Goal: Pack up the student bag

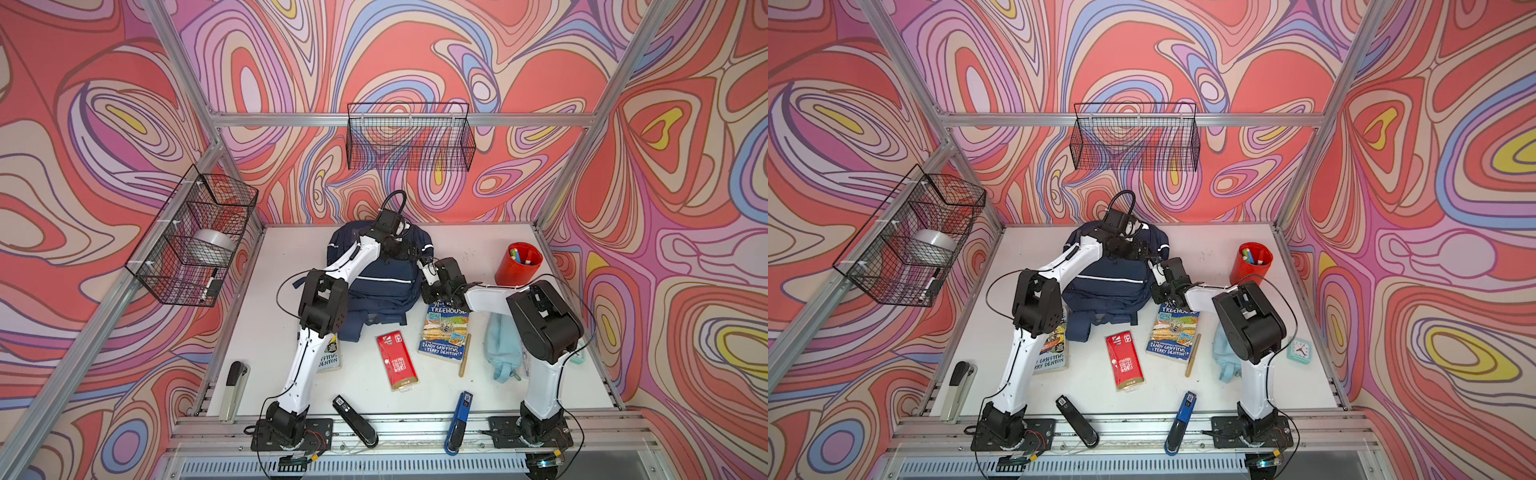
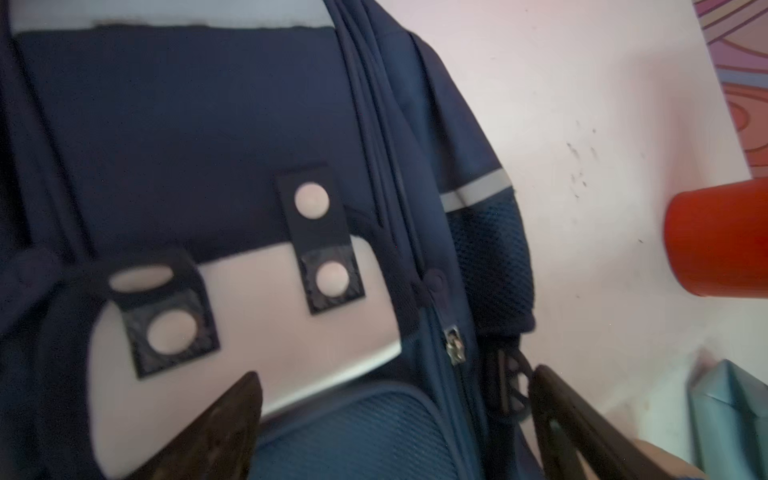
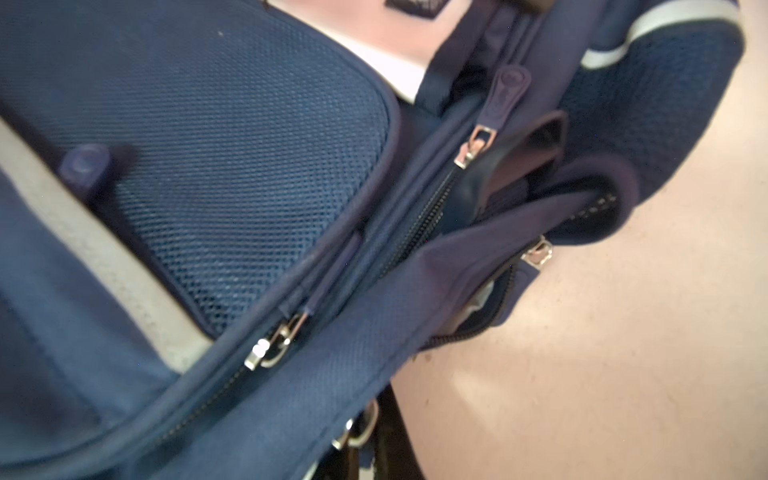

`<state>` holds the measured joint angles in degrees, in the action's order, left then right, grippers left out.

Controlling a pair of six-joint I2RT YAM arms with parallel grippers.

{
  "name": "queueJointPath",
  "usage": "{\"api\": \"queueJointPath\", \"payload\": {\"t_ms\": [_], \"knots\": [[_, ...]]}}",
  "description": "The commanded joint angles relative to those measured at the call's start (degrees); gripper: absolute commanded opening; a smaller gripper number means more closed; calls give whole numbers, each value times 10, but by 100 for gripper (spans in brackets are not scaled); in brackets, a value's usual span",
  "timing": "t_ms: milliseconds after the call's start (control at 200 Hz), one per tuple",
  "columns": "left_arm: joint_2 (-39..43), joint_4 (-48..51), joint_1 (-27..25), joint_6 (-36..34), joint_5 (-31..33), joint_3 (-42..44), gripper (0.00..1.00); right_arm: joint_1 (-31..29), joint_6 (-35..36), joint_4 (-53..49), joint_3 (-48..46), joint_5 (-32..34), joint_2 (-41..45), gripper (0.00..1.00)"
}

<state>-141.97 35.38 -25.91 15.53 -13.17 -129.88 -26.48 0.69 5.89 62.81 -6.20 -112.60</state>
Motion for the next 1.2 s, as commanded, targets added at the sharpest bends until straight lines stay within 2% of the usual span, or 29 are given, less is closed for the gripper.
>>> {"api": "queueJointPath", "payload": {"t_ms": [0, 45, 110, 160, 255, 366, 451, 546, 691, 746, 861, 917, 992, 1077, 1137, 1197], "knots": [[-83, 127, 3, -47, 38, -47, 96, -23, -6, -51, 8, 44, -9, 0], [-79, 112, 3, -45, 41, -29, 93, -24, -8, -48, -5, 51, -3, 0], [-73, 97, 8, -28, 53, -11, 83, -28, -10, -30, -29, 44, 8, 0], [-87, 108, 20, 0, 37, -23, 78, -34, -3, -15, -45, 26, 18, 0], [-103, 111, 36, 37, 18, -31, 59, -65, 17, 9, -68, 23, 39, 0], [-106, 117, 35, 40, 27, -43, 56, -92, 22, 5, -72, 27, 55, 0], [-89, 107, 36, 47, 19, -27, 54, -84, -27, 25, -88, 39, 64, 0], [-23, 46, 38, 60, 10, 38, 54, -43, -92, 97, -127, -16, 86, 0], [64, 34, 54, 57, -47, 69, 53, 4, -111, 53, -59, -98, 45, 0], [114, 3, 62, 56, -67, 118, 47, 10, -114, 45, -38, -120, 35, 0], [209, -7, 59, -25, -112, 202, 32, 17, -138, 58, -17, -155, 26, 0], [251, -10, 49, -95, -131, 256, 26, 27, -159, 67, -11, -181, 20, 0], [302, -32, 23, -193, -108, 345, 26, 46, -185, 80, -4, -223, 9, 0], [323, -39, -20, -289, -86, 406, 29, 53, -168, 58, 10, -236, -1, 0], [326, -28, -49, -324, -72, 418, 33, 53, -154, 43, 19, -237, -6, 0], [331, -57, -66, -322, -49, 440, 36, 53, -141, 23, 29, -238, -9, 0]]}}
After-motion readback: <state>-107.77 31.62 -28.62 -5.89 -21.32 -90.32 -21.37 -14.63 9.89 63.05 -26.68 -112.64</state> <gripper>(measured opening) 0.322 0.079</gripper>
